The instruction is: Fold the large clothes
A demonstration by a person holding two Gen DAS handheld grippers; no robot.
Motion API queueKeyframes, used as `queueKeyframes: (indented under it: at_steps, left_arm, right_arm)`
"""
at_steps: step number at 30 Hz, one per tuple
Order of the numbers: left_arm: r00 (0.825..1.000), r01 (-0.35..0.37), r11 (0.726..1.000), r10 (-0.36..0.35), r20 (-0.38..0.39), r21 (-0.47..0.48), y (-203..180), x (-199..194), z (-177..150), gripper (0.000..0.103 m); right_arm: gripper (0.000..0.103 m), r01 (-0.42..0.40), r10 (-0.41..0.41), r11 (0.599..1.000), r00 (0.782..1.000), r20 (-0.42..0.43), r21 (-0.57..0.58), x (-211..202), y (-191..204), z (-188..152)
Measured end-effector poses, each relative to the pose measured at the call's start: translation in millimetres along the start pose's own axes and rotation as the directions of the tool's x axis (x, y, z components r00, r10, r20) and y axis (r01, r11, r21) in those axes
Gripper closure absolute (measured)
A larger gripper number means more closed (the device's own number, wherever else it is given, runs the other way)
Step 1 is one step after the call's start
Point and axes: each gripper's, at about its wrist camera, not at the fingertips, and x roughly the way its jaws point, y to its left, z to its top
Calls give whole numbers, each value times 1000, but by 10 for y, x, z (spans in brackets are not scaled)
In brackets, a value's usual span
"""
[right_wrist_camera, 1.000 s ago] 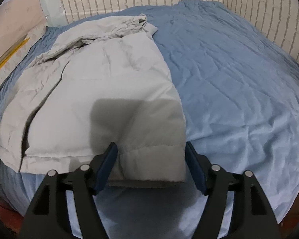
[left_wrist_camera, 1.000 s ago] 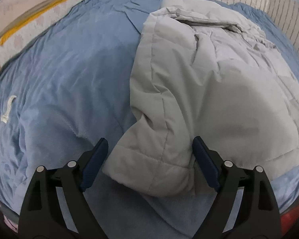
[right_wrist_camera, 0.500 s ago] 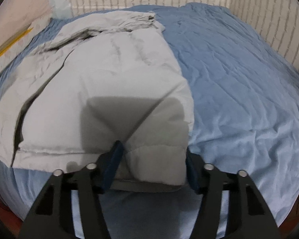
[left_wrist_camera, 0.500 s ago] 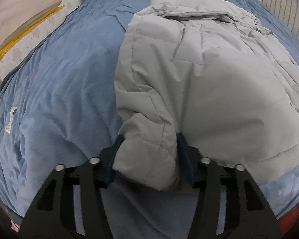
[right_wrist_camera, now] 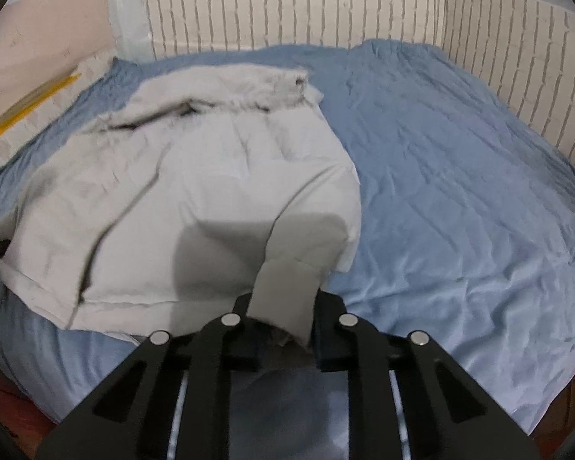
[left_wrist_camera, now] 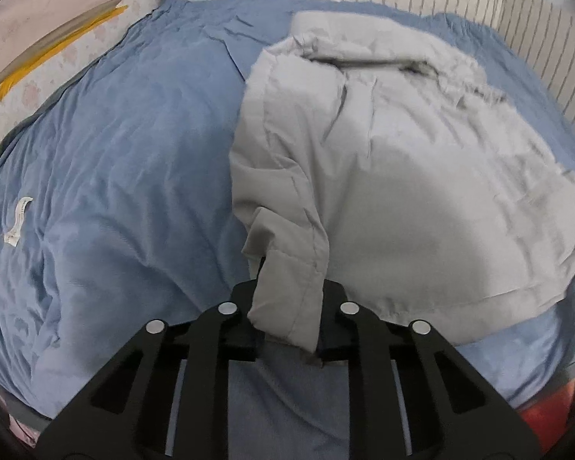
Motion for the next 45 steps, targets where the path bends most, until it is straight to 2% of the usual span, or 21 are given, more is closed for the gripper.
queueKeyframes:
  at_steps: [7,11,21,28,36,40,45]
  left_arm:
    - [993,74,997,-73,96,-5,39,-598,81,92]
    - [988,69,997,-74,133,40,10,-811,145,90]
    - [996,43,998,-47,72,51,-8,-296,258,85]
    - [994,43,996,-51,98,82,-121,-239,491,85]
    - [983,81,991,-96,159,102,-122,-342,1137,84]
    - [977,46,990,-72,202,131,-231,-365,1546,84]
    - [971,33,994,-56,232,101,-353,-307,2060,85]
  right_arm:
    - [89,-38,42,999,992,117,-32,-552,83,199]
    - [89,-17,21,999,989,146,-34,-733,35,308]
    - [89,8,-8,1000,1000,23,-10,-181,-47,215]
    - [89,3,-3,1000,1000,10,2,50,-79,339]
    - [89,-66,61,995,996,65,73,133,-210,894]
    - [89,-110,99,987,990,98,117,228,-297,1358]
    - [89,-132,112,982,983,146,135,417,-298,1978]
